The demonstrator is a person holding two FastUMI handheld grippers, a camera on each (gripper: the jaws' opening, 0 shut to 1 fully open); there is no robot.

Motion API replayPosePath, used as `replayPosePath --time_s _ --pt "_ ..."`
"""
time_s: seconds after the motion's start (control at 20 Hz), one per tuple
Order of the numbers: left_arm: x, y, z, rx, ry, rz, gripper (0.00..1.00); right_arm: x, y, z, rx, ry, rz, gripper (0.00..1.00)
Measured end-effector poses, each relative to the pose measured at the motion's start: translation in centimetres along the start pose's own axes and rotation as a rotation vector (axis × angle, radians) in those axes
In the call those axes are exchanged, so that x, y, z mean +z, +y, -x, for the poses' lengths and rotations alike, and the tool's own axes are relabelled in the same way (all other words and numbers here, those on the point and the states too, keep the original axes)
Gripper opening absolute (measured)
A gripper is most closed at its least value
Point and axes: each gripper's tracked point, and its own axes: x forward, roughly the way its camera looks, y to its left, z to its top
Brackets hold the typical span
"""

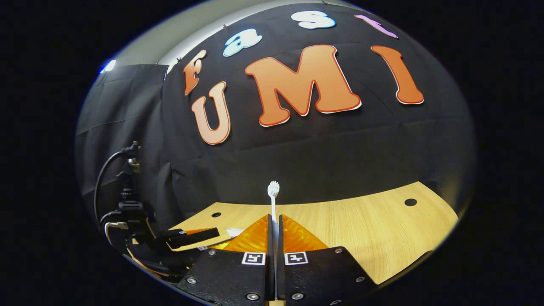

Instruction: Put the toothbrush and toothpaste on the desktop into the cup, then pick up the cup and place it on the coaster on the desktop.

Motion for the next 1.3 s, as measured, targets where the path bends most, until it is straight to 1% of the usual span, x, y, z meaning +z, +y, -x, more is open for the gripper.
replayPosePath --time_s 0.05,0.15,0.25,0.55,0.6,0.7,0.75,0.8,0.85,1.15,1.3 --pt "0.4 0.2 0.7 -0.006 -0.018 0.008 0.97 0.2 0.1 -0.6 0.000 -0.013 -0.001 0.02" --pt "1.2 0.9 2.1 -0.021 -0.074 0.016 0.98 0.1 1.0 -1.5 0.025 -0.026 -0.004 0.02" --pt "1.8 2.2 3.0 -0.002 -0.108 0.016 0.98 0.1 1.6 -2.6 0.050 -0.044 -0.018 0.02" --pt "1.8 4.4 4.7 0.012 -0.141 0.020 0.97 0.1 3.4 -6.3 0.108 -0.079 -0.067 0.02" --pt "1.4 4.8 4.9 0.021 -0.135 0.022 0.98 0.1 3.8 -6.8 0.123 -0.085 -0.071 0.02" --pt "1.0 5.6 4.9 0.025 -0.137 0.027 0.98 0.4 3.9 -8.3 0.126 -0.104 -0.071 0.02" --pt "0.8 6.1 4.9 0.026 -0.137 0.034 1.00 0.5 4.0 -9.1 0.126 -0.107 -0.077 0.02" --pt "0.7 6.5 4.8 0.030 -0.135 0.039 0.98 0.4 4.1 -9.7 0.134 -0.108 -0.087 0.02" --pt "0.4 6.8 4.7 0.034 -0.133 0.040 0.98 0.3 4.1 -10.3 0.134 -0.107 -0.095 0.02" --pt "-1.4 8.2 3.8 0.051 -0.094 0.056 0.98 -1.5 4.5 -13.3 0.165 -0.115 -0.147 0.02" --pt "-2.1 8.8 3.5 0.060 -0.071 0.069 0.98 -3.7 4.4 -14.3 0.182 -0.075 -0.153 0.02"
